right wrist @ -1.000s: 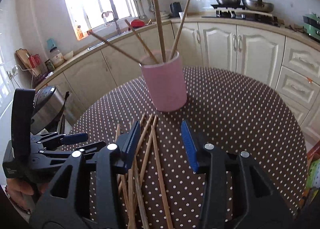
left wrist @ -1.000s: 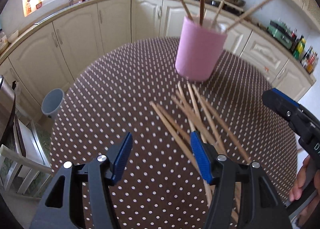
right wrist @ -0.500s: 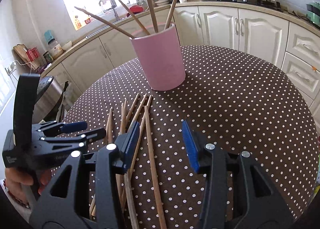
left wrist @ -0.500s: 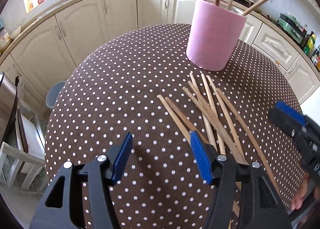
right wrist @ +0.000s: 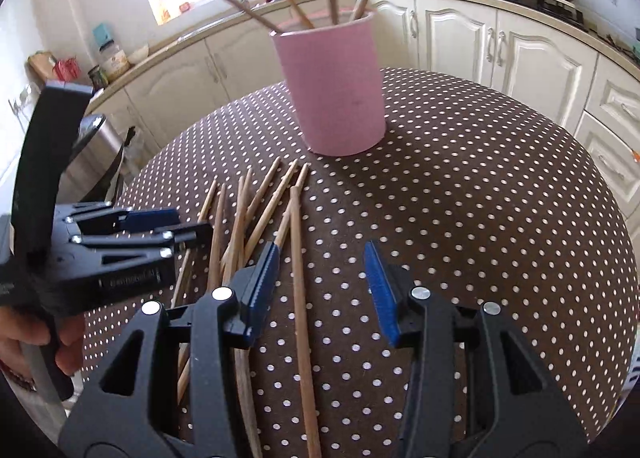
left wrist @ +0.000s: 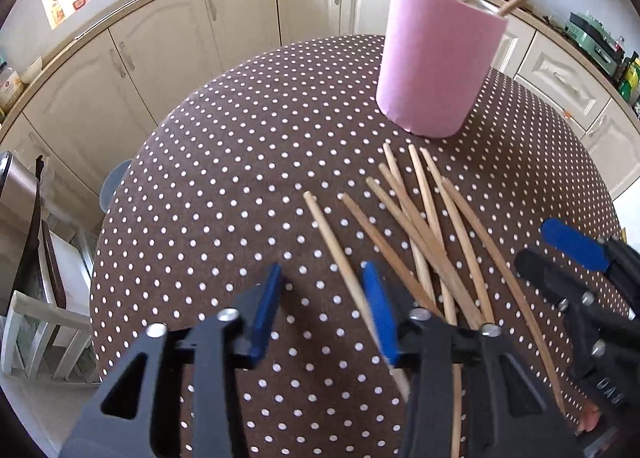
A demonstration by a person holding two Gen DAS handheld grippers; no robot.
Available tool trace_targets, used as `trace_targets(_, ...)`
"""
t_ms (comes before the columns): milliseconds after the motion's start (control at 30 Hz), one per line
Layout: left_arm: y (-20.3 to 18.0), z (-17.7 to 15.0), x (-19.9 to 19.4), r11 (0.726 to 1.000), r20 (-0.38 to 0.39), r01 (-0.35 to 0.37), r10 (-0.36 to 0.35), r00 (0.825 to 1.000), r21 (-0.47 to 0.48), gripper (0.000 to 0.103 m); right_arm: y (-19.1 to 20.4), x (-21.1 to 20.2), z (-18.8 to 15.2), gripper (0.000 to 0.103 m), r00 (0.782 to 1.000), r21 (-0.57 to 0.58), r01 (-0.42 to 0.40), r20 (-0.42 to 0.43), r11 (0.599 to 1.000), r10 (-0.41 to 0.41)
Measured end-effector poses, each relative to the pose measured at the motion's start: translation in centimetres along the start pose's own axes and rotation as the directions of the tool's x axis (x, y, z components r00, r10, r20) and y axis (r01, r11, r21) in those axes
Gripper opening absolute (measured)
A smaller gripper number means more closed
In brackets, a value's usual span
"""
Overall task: Organize utensils
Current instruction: 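Move both open tools back down toward the chopstick pile, then close the right tool on a chopstick while the left tool grasps another chopstick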
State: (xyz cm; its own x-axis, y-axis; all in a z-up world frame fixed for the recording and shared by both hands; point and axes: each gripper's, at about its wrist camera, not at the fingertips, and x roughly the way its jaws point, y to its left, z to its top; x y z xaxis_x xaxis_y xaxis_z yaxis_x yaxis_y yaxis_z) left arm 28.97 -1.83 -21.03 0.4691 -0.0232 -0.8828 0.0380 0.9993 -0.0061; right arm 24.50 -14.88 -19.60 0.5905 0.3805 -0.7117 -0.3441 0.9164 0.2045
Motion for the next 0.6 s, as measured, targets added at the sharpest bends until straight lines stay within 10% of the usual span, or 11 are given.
trace_targets(167,0.9,0.5,0.2,1.0,0.003,-0.002,0.002,1.0,-0.014,0.014,1.5,1.7,0.5,0.041,0.997,-0.078,0.035,-0.063,0.996,-0.04)
trace_targets(400,1.6,0.7,0.0,1.0,0.014,0.019,-0.019,1.0,-0.019,0.006,2.9,3.9,1.4,0.007,0.985,-0.163,0.082,-0.138,0.983,-0.105)
trace_targets(600,2.5,0.7,-0.3,0.995,0.011,0.084,-0.083,0.996,-0.049,0.006,2.9,4.3,2.0,0.006,0.985,-0.148,0.069,-0.145,0.987,-0.09)
